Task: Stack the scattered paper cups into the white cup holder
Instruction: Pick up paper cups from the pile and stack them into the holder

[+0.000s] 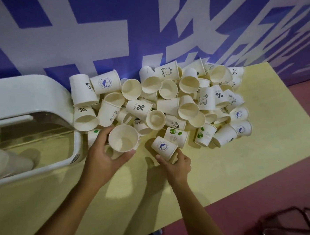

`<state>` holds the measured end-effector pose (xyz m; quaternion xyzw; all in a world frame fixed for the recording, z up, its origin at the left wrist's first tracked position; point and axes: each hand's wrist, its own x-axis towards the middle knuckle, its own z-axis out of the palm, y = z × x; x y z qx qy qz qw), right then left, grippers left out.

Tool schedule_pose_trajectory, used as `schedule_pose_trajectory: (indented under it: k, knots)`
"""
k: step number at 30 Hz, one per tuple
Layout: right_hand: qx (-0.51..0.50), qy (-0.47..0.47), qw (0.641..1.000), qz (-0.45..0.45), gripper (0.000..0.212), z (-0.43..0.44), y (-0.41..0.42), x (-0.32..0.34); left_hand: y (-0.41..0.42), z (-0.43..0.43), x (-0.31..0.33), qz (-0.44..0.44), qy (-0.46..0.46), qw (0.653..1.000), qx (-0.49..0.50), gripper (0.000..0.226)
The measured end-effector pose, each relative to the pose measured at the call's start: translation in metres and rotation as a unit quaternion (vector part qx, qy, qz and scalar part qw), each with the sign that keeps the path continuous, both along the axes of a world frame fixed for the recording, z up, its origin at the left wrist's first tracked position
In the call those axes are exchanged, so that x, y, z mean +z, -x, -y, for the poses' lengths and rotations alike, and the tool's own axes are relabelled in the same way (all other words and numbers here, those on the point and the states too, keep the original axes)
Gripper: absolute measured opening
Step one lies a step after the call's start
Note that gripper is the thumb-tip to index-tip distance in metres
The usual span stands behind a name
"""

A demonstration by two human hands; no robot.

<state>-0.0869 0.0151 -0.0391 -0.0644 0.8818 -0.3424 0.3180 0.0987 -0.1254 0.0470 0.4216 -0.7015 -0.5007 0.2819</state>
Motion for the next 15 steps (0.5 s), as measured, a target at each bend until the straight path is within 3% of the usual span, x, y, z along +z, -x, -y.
schedule_pose_trajectory:
  k: [6,11,15]
  knots:
    - [-0.034,-0.009,0.999,-0.02,0.079,0.006,-0.002,-0.009,-0.026,-0.021,-0.002,-0.006,-0.046,0.999,0.026,0.074]
    - [-0.076,0.126,0.989,0.032,0.062,-0.006,-0.012,0.005,-0.038,-0.025,0.002,-0.018,-0.057,0.998,0.038,0.073]
    - [-0.061,0.176,0.981,0.048,0.055,-0.016,-0.025,0.034,-0.045,-0.026,0.009,-0.043,-0.062,0.996,0.051,0.071]
